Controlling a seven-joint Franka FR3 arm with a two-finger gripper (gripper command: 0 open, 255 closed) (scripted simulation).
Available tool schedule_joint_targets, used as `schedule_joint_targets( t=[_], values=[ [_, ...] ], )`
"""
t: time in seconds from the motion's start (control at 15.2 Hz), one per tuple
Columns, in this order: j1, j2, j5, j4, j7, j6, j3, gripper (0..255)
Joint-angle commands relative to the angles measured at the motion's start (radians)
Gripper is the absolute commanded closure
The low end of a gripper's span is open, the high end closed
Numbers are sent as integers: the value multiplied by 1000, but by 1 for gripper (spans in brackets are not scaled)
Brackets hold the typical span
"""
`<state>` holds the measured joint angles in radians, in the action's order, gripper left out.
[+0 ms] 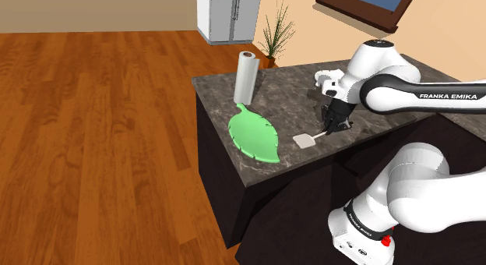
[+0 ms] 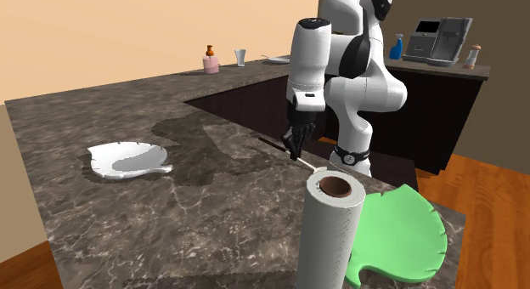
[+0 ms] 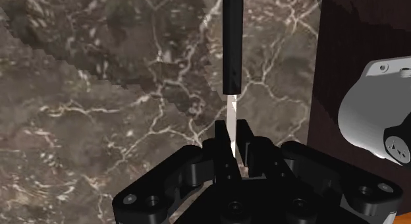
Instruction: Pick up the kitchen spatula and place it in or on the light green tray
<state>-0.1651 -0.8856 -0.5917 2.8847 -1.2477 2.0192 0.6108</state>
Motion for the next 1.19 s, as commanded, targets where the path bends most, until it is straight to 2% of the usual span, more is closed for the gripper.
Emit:
schedule_joint_targets(
  t=[0.0,1.12],
  values=[
    [-3,-12,13,-17,-5,-29,-11,255],
    [-33,-82,119,-190,-32,-268,-119,255]
  ],
)
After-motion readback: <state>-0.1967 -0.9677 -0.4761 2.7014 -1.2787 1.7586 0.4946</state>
